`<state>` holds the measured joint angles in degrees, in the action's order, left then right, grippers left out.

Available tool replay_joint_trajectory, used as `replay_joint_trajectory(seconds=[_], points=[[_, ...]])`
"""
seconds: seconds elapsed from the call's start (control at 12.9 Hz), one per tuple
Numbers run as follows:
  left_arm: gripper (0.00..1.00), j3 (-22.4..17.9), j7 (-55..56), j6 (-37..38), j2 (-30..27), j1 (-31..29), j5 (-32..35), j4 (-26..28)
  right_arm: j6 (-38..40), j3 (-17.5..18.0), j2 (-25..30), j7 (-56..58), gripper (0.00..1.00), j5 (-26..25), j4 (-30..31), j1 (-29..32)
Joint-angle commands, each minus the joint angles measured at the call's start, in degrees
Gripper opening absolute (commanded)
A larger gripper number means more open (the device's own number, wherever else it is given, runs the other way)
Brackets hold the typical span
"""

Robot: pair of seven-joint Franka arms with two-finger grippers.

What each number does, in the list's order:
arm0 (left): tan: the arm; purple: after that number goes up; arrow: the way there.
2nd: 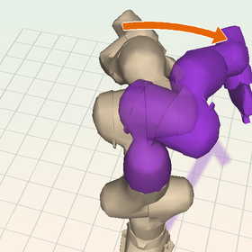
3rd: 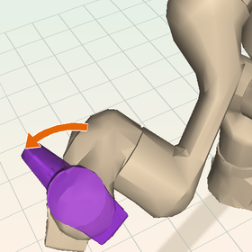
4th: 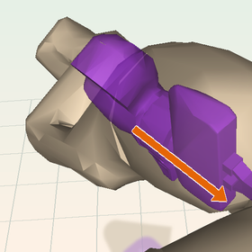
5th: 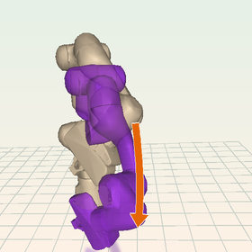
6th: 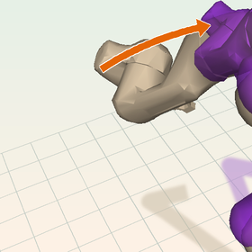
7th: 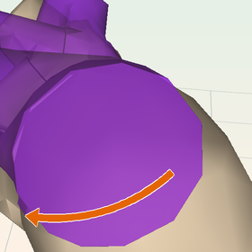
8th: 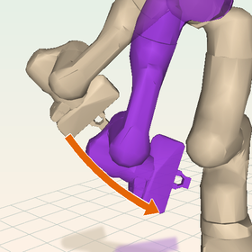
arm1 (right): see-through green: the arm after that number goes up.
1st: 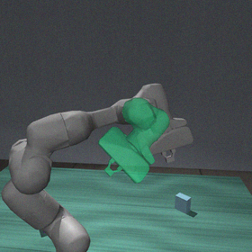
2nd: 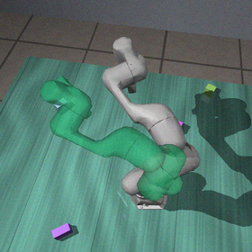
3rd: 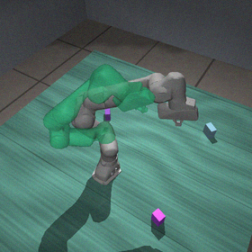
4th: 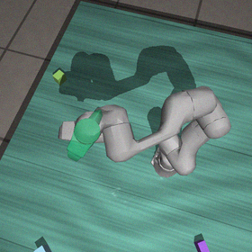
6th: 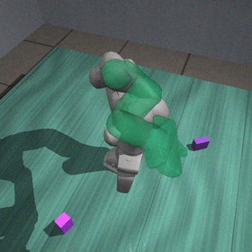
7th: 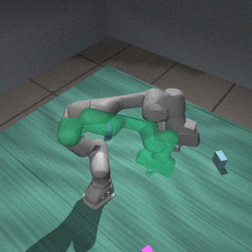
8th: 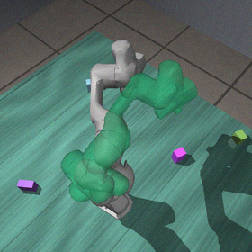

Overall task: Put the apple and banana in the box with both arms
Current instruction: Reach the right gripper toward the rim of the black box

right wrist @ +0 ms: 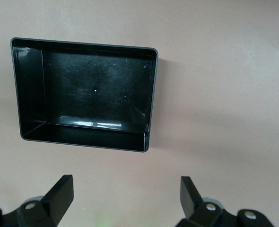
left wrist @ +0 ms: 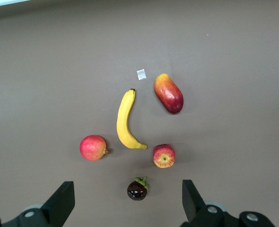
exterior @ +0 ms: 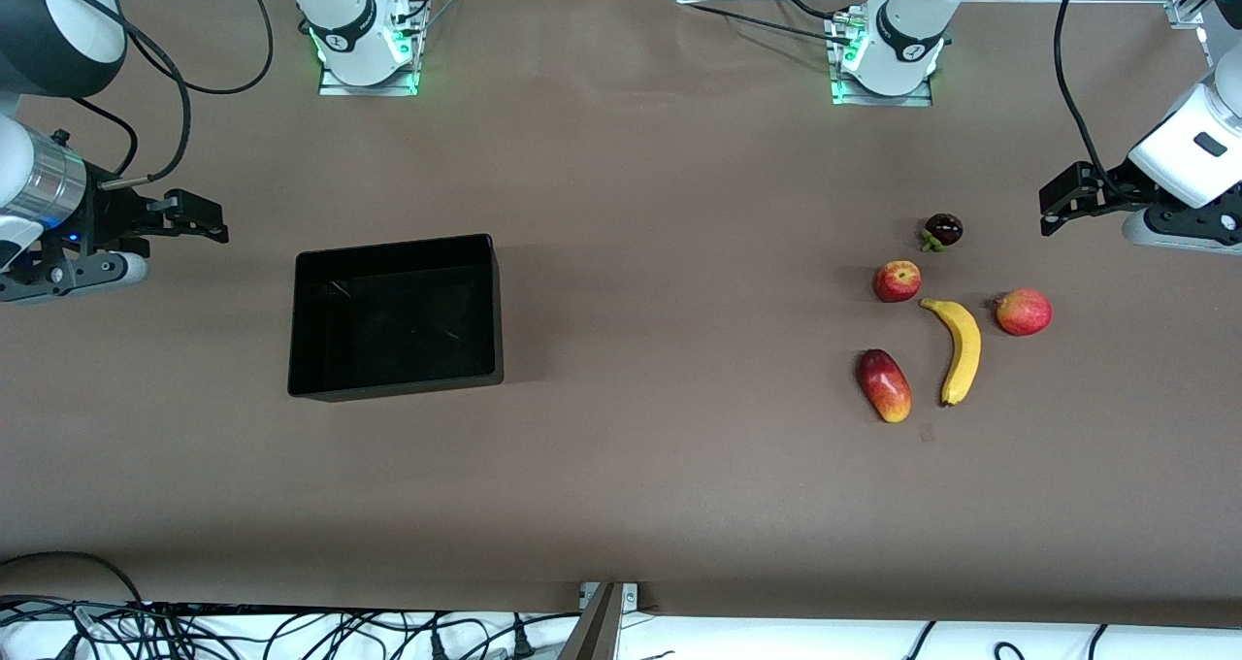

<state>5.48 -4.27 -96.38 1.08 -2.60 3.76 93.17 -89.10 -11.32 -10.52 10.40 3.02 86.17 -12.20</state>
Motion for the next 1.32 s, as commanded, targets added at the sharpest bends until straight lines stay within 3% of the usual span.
replay_joint_trajectory(seconds=[0.0,0.54,1.24], points=[[1.00,0.23,0.23,0.84,-0.99,0.14,1.34,0.26,-0.10,0.16,1.29,-0.02,1.00,-2.21,-0.04,-0.45],[1.00,0.23,0.23,0.84,-0.99,0.06,1.34,0.26,-1.06,0.16,0.33,-0.11,1.00,-2.40,2.41,-0.45],[1.00,0.32,0.31,1.19,-0.99,0.23,1.43,0.17,-30.40,-0.02,-2.39,-3.36,1.00,-1.70,26.84,-0.28]])
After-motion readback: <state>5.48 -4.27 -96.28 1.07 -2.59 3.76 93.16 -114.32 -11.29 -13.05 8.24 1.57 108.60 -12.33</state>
